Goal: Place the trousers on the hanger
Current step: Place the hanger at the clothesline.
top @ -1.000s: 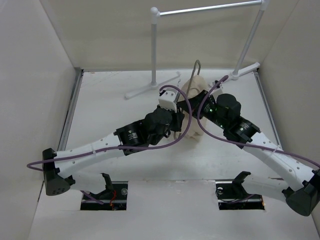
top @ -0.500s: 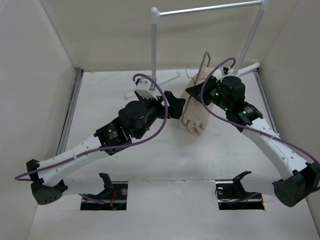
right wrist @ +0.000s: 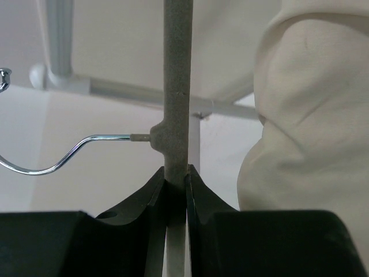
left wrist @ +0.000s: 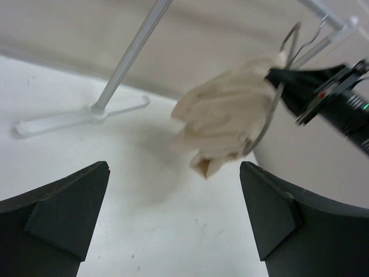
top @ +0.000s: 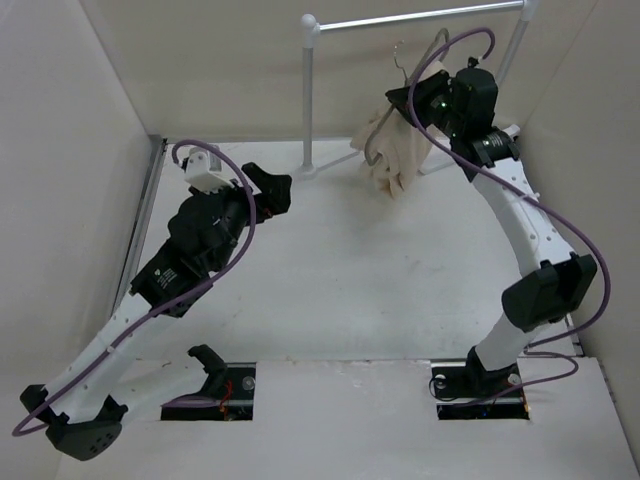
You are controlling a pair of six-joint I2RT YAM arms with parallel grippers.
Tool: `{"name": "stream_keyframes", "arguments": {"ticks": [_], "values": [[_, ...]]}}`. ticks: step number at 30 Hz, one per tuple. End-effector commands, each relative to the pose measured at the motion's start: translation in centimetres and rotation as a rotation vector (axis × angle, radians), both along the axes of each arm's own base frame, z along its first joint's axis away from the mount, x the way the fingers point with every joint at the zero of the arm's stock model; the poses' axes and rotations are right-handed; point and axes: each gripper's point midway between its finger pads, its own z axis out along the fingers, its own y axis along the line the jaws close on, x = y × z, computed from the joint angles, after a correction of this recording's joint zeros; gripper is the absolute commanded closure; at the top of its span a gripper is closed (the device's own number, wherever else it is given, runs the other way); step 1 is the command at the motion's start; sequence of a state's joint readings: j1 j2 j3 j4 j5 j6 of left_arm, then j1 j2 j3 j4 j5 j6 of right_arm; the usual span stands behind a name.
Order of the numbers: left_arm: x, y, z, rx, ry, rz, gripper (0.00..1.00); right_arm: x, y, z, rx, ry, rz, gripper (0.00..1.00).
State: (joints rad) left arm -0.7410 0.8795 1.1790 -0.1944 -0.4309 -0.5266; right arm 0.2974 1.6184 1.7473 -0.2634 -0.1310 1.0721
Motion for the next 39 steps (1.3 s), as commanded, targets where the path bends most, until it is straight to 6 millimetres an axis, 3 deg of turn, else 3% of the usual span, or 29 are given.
{"name": "stream_keyframes", "arguments": {"ticks": [1, 8, 16, 21, 29, 39], "values": [[-0.3, -0.4, -3.8, 0.012, 0.107, -0.037, 0.0, 1.5, -1.4, 7.8, 0.075, -0.179, -0.034, 0.93], [-0.4, 0.5, -7.5, 0.005, 0.192, -0.022, 0.0, 5.9, -4.7, 9.6, 0.118, -0.188, -0.116, 0.94], [0.3, 0.7, -8.5, -0.006, 0.222, -0.018, 0.0, 9.5, -7.8, 9.9, 0.171, -0.172, -0.169, 0.94], [0.7, 0.8, -8.6, -0.01, 0.229, -0.016, 0.0, 10.7, -8.0, 10.4, 0.214, -0.182, -0.169, 0.94], [0.9, 1.0, -9.3, -0.01, 0.244, -0.005, 0.0, 12.6, -9.1, 8.6, 0.229, -0.141, -0.19, 0.94], [1.3, 0.6, -9.8, -0.014, 0.259, -0.005, 0.0, 13.6, -10.4, 6.5, 0.211, -0.096, -0.213, 0.93]]}}
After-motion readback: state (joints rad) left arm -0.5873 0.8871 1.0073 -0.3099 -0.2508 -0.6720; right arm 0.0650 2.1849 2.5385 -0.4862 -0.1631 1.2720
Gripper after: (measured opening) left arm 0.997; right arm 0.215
